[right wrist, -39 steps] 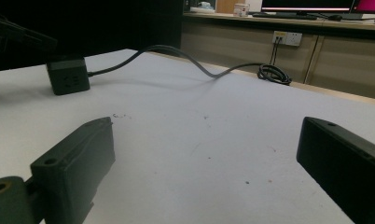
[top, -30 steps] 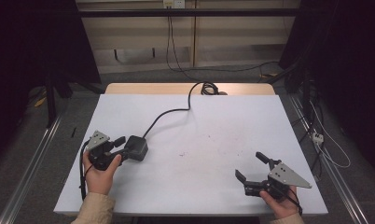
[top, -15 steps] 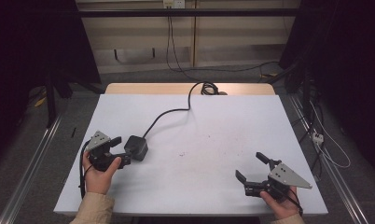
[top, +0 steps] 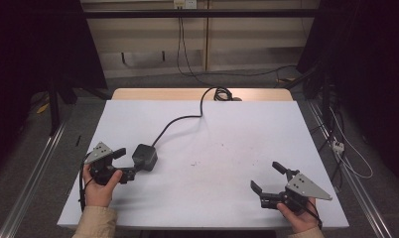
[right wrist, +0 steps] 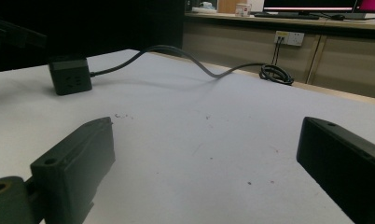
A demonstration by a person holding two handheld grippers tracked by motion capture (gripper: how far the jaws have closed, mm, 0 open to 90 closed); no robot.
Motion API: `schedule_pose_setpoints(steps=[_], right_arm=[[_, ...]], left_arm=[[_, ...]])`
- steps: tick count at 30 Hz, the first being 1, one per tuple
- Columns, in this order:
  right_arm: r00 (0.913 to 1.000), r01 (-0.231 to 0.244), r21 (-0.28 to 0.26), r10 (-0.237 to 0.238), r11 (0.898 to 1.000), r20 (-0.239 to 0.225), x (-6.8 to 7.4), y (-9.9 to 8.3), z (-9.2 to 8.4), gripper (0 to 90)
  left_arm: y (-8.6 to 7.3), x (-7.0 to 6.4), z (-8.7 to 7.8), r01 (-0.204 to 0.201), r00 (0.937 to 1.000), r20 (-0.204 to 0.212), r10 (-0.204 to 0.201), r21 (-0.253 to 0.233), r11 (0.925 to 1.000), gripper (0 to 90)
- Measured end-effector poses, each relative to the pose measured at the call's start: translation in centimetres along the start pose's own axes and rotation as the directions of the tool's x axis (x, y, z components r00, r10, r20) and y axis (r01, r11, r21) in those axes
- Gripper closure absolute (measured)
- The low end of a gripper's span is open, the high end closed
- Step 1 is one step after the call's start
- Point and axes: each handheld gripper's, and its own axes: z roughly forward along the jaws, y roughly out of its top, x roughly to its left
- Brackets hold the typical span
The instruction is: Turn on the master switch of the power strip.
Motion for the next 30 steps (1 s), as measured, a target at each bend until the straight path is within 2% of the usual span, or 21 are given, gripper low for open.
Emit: schedule_pose_setpoints(steps=[6, 10, 19, 30], right_arm=[[1.0, 0.001, 0.0, -0.001, 1.0, -0.005, 0.0, 0.0, 0.1, 3.5], [1.0, -0.002, 0.0, 0.002, 1.0, -0.004, 0.0, 0.0, 0.0, 3.5], [1.0, -0.004, 0.0, 0.004, 1.0, 0.0, 0.0, 0.0, -0.1, 3.5], [1.0, -0.006, 0.001, 0.006, 1.0, -0.001, 0.0, -0.1, -0.1, 3.5]], left_arm=[[-0.2, 0.2, -0.3, -0.011, 0.9997, 0.024, 0.011, 0.002, 0.9999, 5.6], [-0.3, 0.4, -0.4, -0.008, 0.9996, 0.027, 0.008, -0.001, 1.0, 5.6], [-0.5, 0.8, -0.9, -0.032, 0.9986, 0.043, 0.032, 0.004, 0.9995, 5.3], [-0.8, 1.1, -1.2, -0.027, 0.9978, 0.061, 0.027, -0.012, 0.9996, 5.3]])
